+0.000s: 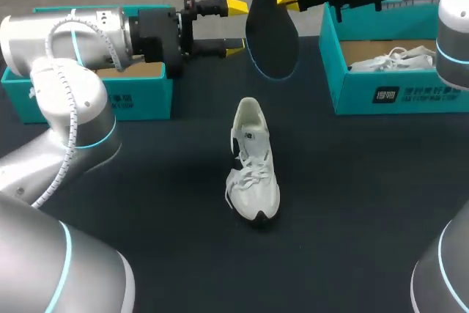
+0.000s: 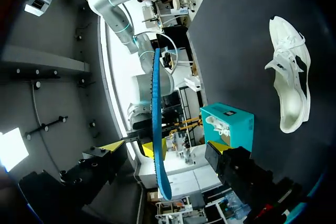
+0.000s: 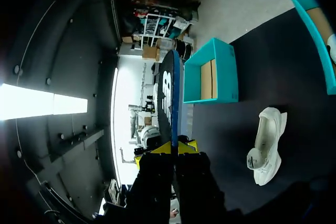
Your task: Take the shoe out of the shoebox, open the shoe tongue, remove and reinsert the insole, then place the shoe into the shoebox
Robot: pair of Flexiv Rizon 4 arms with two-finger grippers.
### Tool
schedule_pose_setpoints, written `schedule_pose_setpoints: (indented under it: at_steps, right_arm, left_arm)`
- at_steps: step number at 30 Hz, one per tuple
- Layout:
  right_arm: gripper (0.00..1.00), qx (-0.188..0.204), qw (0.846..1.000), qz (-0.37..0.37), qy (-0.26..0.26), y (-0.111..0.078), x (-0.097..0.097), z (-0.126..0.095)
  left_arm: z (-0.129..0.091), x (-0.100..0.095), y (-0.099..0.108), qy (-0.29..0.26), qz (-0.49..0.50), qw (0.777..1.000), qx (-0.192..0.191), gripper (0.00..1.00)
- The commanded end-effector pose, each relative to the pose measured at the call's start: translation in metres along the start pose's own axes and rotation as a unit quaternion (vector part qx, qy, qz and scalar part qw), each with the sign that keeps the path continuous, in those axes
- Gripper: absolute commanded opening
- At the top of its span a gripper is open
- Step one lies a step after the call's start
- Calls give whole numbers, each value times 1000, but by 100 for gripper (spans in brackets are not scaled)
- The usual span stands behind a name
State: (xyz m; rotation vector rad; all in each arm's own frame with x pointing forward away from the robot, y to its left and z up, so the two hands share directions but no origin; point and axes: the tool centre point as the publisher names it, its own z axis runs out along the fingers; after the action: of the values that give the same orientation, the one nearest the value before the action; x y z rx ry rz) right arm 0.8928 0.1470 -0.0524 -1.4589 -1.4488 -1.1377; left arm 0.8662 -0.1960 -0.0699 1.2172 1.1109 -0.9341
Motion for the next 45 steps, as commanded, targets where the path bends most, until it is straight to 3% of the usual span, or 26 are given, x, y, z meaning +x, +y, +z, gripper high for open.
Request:
schedule_pose_setpoints:
  at_steps: [1, 5, 9, 12, 14, 16, 18, 26, 27, 28, 29, 45]
  right_arm:
    - [0, -2, 1000, 3, -8, 4, -3, 11]
    - [0, -3, 1000, 6, -11, 3, -5, 18]
    - [0, 0, 1000, 10, -11, 0, -7, 21]
    - [0, 0, 1000, 13, -10, -2, -8, 22]
    - [0, 0, 1000, 14, -9, -4, -9, 22]
    - [0, 0, 1000, 15, -7, -6, -11, 22]
    - [0, -1, 1000, 15, -4, -7, -11, 22]
    - [0, -10, 1000, 5, 6, -10, -12, 19]
    - [16, -14, 1000, 3, 8, -10, -12, 18]
    - [93, -20, 1000, 1, 14, -10, -12, 17]
    - [100, -24, 1000, 0, 18, -12, -11, 15]
    - [100, -87, 994, -24, 55, -62, -23, -37]
  left_arm:
    - [7, 3, -5, -17, -3, 1000, -6, 100]
    - [12, 3, -8, -21, -6, 1000, -6, 99]
    - [13, 4, -9, -24, -9, 1000, -6, 80]
    - [14, 6, -9, -24, -12, 1000, -7, 58]
    - [15, 7, -8, -24, -14, 1000, -8, 37]
    - [17, 8, -7, -25, -15, 1000, -8, 29]
    - [18, 8, -8, -25, -15, 1000, -8, 1]
    - [21, 11, -10, -23, -19, 1000, -2, 0]
    - [21, 11, -10, -23, -19, 1000, -2, 0]
    - [20, 11, -10, -24, -21, 999, -3, 0]
    - [19, 12, -10, -23, -22, 999, -3, 0]
    - [-2, 11, -2, -33, -39, 999, -8, 0]
